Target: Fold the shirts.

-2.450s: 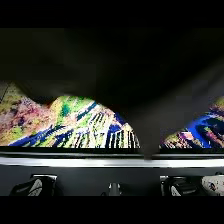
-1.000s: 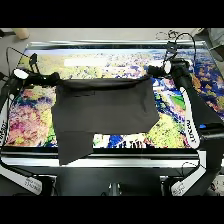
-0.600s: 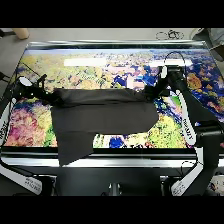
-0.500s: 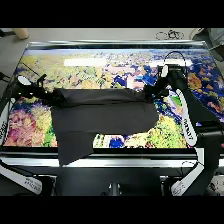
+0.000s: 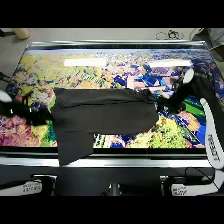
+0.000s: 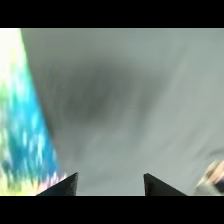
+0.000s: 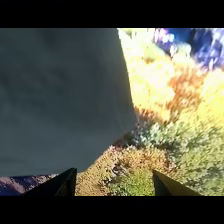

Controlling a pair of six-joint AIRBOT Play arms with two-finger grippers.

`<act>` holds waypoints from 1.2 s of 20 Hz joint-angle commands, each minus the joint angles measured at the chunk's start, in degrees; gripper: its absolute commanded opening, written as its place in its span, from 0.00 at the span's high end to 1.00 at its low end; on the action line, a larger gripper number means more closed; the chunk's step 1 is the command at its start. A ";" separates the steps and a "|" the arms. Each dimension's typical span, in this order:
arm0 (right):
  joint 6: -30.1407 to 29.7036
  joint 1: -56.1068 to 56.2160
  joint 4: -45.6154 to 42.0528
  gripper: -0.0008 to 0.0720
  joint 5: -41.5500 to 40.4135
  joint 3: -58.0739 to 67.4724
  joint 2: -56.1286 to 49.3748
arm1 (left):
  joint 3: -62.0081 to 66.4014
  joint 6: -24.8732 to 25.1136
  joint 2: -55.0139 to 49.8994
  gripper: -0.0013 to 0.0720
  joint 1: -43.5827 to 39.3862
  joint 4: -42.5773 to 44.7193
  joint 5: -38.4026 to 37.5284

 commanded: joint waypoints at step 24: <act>-5.35 -0.48 17.94 0.97 -27.21 -27.30 6.75 | -23.17 7.41 15.67 0.94 0.57 -7.67 15.23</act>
